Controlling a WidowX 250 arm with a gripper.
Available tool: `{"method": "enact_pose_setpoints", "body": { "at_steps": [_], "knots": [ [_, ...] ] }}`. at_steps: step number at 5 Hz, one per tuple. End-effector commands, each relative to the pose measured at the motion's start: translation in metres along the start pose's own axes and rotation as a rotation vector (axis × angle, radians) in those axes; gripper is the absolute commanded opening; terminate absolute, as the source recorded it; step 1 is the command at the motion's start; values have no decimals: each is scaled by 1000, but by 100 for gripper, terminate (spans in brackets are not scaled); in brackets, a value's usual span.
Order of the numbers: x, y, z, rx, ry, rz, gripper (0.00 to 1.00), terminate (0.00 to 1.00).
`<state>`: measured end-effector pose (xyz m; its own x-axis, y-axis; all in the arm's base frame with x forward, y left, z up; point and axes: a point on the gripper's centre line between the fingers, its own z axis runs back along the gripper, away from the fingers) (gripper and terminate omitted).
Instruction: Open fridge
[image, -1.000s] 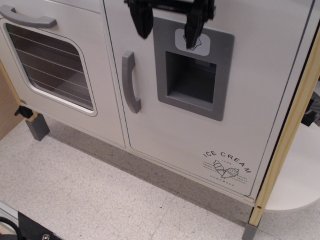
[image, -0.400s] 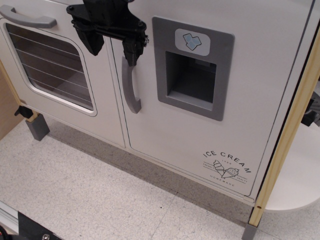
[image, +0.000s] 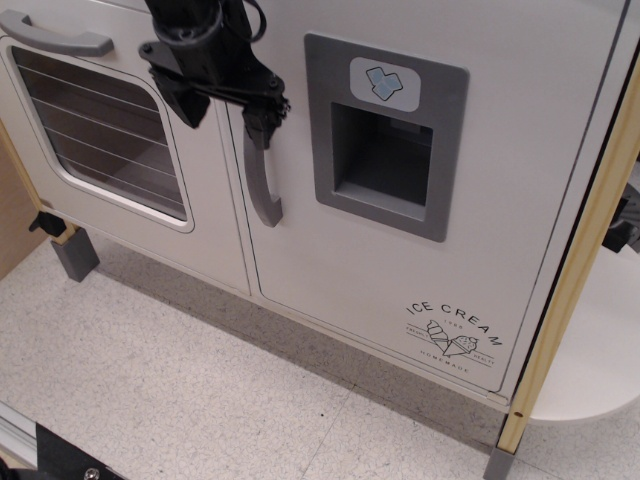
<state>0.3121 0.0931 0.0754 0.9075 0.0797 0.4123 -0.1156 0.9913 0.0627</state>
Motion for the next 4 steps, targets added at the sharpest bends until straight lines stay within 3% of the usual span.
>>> {"method": "enact_pose_setpoints", "body": {
  "at_steps": [1, 3, 4],
  "knots": [
    [23, 8, -17, -8, -39, 8, 100, 0],
    [25, 10, -29, -24, -21, -52, 100, 0],
    [23, 10, -29, -37, -20, -57, 0, 0]
  ]
}}
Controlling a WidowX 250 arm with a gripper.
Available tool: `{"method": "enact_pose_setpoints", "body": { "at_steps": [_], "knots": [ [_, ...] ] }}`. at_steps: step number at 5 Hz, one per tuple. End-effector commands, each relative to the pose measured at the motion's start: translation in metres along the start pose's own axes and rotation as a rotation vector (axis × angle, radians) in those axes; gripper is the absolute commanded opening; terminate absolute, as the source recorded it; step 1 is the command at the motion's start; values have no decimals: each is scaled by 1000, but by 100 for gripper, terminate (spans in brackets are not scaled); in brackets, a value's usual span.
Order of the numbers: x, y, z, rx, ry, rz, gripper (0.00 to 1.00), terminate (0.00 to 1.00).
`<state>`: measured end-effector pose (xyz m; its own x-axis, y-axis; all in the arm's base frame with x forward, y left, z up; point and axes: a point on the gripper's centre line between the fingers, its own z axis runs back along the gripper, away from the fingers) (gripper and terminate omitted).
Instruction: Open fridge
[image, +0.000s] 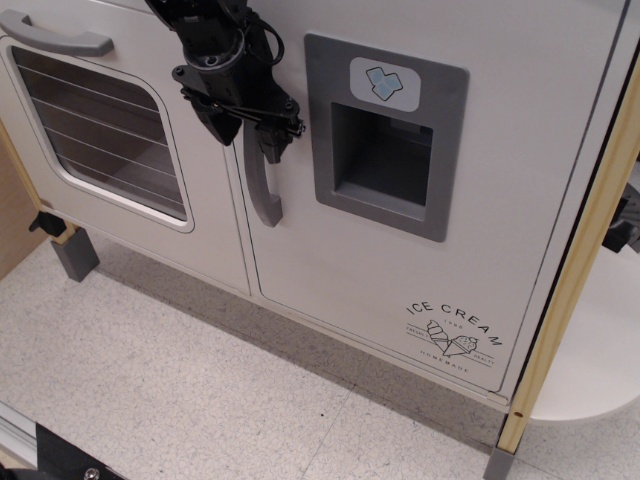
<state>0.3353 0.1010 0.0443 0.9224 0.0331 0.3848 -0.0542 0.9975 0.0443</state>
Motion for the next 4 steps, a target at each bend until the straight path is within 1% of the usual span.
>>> {"method": "enact_pose_setpoints", "body": {
  "at_steps": [1, 3, 4],
  "knots": [
    [6, 6, 10, 6, -46, -16, 0, 0],
    [-20, 2, 23, 3, -56, -56, 0, 0],
    [-33, 2, 37, -5, -51, -72, 0, 0]
  ]
}}
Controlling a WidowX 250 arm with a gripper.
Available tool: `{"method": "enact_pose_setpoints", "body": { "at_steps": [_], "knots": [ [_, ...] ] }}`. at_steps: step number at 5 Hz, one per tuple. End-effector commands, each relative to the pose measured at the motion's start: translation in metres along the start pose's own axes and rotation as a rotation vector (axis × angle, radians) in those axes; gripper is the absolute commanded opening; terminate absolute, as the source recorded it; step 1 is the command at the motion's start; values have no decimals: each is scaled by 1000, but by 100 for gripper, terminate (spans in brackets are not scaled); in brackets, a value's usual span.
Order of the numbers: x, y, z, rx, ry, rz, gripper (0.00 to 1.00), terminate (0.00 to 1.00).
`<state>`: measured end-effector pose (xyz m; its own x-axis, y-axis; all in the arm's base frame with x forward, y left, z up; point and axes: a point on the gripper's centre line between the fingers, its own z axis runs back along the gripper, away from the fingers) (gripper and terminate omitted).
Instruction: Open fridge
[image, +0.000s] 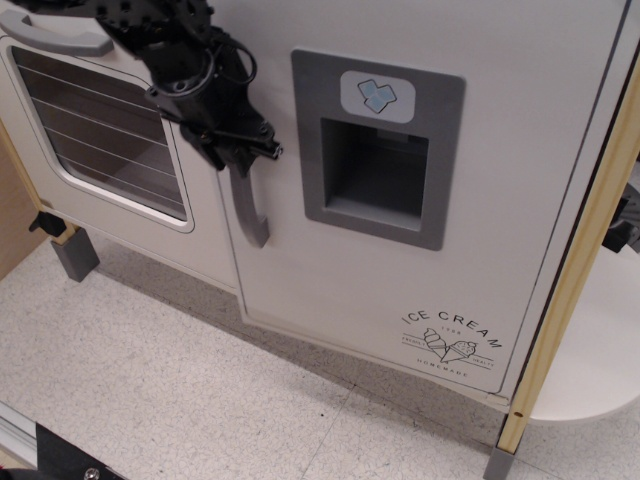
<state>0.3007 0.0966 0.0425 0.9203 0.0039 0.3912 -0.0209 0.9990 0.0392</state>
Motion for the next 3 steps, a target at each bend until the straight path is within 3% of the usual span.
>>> {"method": "enact_pose_setpoints", "body": {
  "at_steps": [1, 2, 3],
  "knots": [
    [-14, 1, 40, -16, -27, -68, 0, 0],
    [-25, 1, 54, -8, -7, -62, 0, 0],
    [-27, 3, 65, 26, 55, -2, 100, 0]
  ]
}}
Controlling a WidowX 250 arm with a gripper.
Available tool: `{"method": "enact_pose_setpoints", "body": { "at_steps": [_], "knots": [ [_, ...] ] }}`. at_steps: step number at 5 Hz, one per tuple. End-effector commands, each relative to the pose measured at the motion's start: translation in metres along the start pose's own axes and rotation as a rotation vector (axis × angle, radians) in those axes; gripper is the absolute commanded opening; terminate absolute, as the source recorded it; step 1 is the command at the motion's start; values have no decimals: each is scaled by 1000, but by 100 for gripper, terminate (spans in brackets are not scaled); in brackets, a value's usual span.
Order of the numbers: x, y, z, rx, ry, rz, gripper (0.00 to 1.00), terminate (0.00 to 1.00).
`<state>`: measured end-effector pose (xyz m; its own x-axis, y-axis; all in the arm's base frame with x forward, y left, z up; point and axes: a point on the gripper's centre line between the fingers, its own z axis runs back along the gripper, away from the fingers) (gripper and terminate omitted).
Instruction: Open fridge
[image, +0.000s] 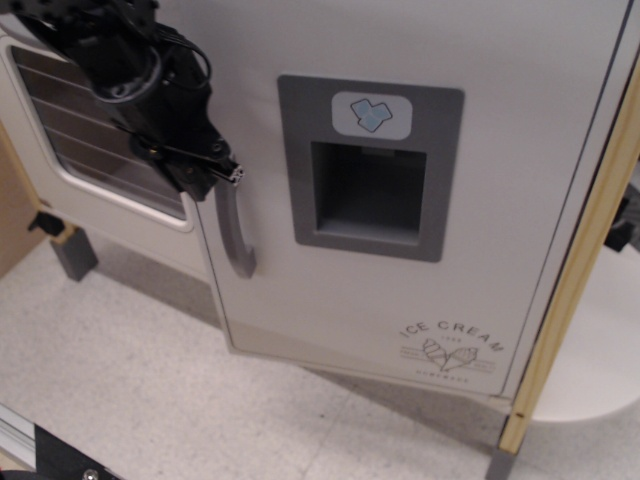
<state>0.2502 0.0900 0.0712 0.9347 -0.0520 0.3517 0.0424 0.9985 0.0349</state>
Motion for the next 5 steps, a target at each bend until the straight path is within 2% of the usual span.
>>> {"method": "enact_pose_setpoints", "body": {
  "at_steps": [1, 2, 3, 4, 5],
  "knots": [
    [0, 22, 39, 44, 70, 112, 100, 0],
    [4, 59, 61, 128, 76, 275, 100, 0],
    [20, 88, 77, 215, 44, 418, 100, 0],
    [34, 109, 85, 267, 8, 514, 100, 0],
    [45, 117, 85, 279, 49, 637, 100, 0]
  ]
}}
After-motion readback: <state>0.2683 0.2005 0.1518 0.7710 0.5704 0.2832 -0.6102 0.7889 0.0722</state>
